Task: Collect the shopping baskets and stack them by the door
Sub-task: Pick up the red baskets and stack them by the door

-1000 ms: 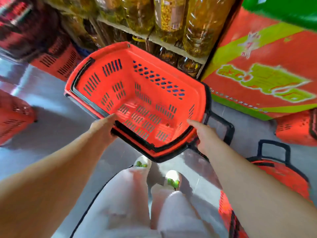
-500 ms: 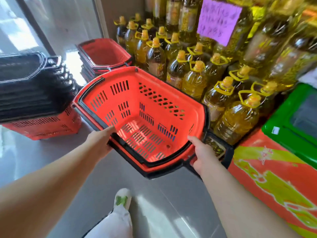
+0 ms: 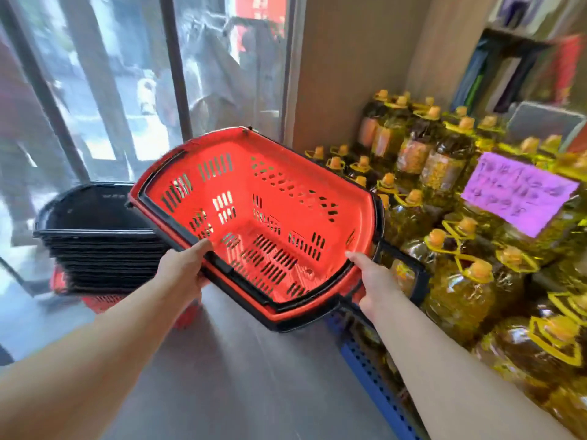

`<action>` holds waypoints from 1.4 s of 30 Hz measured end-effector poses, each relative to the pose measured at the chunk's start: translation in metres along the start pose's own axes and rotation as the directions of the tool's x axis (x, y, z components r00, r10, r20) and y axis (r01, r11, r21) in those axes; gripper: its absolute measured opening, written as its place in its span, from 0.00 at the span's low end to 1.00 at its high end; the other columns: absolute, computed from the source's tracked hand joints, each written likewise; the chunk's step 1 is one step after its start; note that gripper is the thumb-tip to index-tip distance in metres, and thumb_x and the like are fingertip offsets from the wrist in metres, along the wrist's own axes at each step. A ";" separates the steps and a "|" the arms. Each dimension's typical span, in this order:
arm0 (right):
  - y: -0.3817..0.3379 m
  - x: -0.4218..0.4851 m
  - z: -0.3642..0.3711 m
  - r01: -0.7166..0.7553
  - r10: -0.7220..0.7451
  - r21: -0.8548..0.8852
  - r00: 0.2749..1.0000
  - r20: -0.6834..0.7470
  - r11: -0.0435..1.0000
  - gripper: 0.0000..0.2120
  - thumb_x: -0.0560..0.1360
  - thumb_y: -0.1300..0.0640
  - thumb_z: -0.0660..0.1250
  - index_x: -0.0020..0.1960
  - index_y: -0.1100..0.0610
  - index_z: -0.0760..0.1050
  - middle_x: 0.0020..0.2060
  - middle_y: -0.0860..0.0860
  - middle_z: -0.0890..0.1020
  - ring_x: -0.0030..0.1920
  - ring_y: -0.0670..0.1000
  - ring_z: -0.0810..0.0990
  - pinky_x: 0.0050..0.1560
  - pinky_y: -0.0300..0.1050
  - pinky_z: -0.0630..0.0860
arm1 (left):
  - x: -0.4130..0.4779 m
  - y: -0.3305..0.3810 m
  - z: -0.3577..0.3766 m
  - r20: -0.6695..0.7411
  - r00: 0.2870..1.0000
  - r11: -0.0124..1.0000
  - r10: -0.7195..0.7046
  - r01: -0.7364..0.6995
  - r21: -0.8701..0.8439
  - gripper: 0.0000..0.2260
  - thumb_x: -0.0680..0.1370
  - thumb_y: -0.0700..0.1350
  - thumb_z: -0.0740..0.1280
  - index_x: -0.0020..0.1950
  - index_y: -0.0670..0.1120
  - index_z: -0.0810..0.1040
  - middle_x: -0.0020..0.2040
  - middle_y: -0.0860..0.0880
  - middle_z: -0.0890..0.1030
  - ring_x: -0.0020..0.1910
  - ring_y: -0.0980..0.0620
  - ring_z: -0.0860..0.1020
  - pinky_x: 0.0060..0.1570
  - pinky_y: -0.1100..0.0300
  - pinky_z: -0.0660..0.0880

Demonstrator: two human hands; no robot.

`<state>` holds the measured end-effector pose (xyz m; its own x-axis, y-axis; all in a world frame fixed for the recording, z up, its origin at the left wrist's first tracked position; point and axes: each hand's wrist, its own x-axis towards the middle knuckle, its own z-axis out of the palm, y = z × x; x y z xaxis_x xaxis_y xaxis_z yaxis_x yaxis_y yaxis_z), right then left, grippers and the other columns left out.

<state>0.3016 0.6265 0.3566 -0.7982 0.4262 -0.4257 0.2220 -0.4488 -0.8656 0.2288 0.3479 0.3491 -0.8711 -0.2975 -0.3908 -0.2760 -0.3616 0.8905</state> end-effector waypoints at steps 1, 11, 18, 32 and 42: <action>-0.004 0.008 0.021 0.015 -0.015 0.001 1.000 0.024 1.000 0.18 0.69 0.57 0.74 0.56 0.62 0.77 0.44 0.59 0.84 0.40 0.58 0.84 0.38 0.53 0.83 | 0.015 0.013 -0.002 0.000 1.000 1.000 0.008 -0.008 -0.016 0.09 0.68 0.36 0.71 0.40 0.46 0.73 0.33 0.44 0.74 0.30 0.48 0.76 0.42 0.49 0.77; -0.034 0.095 0.206 0.057 -0.046 -0.031 0.956 0.288 0.998 0.07 0.69 0.59 0.73 0.46 0.59 0.80 0.37 0.56 0.84 0.33 0.55 0.83 0.30 0.42 0.77 | 0.131 0.115 -0.037 -0.116 0.987 0.988 0.115 -0.126 -0.095 0.08 0.72 0.38 0.71 0.49 0.43 0.76 0.38 0.44 0.77 0.33 0.50 0.78 0.32 0.57 0.80; -0.029 0.180 0.320 -0.015 0.065 -0.115 0.891 0.448 0.993 0.09 0.69 0.59 0.73 0.47 0.59 0.76 0.23 0.50 0.78 0.18 0.48 0.75 0.18 0.34 0.68 | 0.215 0.150 -0.057 -0.299 0.944 0.957 0.140 -0.207 -0.205 0.09 0.71 0.36 0.70 0.47 0.43 0.74 0.32 0.46 0.76 0.22 0.54 0.78 0.26 0.57 0.79; -0.045 0.289 0.518 -0.037 0.220 -0.301 0.767 0.602 0.953 0.05 0.73 0.60 0.68 0.39 0.59 0.75 0.20 0.49 0.79 0.18 0.48 0.76 0.18 0.35 0.70 | 0.338 0.214 -0.076 -0.594 0.795 0.922 0.127 -0.315 -0.224 0.09 0.70 0.40 0.73 0.41 0.47 0.73 0.31 0.49 0.78 0.23 0.55 0.78 0.19 0.62 0.74; 0.034 0.318 0.564 -0.131 0.347 -0.432 0.811 0.470 0.892 0.03 0.70 0.61 0.69 0.43 0.60 0.76 0.30 0.54 0.83 0.27 0.52 0.81 0.29 0.41 0.78 | 0.419 0.194 -0.129 -0.580 0.814 0.975 -0.024 -0.109 -0.193 0.12 0.68 0.39 0.75 0.47 0.43 0.74 0.40 0.42 0.81 0.32 0.46 0.81 0.24 0.52 0.79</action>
<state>-0.2602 0.3042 0.3407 -0.8341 -0.1793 -0.5217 0.5446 -0.1171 -0.8305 -0.1376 0.0396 0.3280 -0.4670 -0.7462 -0.4744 -0.0956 -0.4907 0.8661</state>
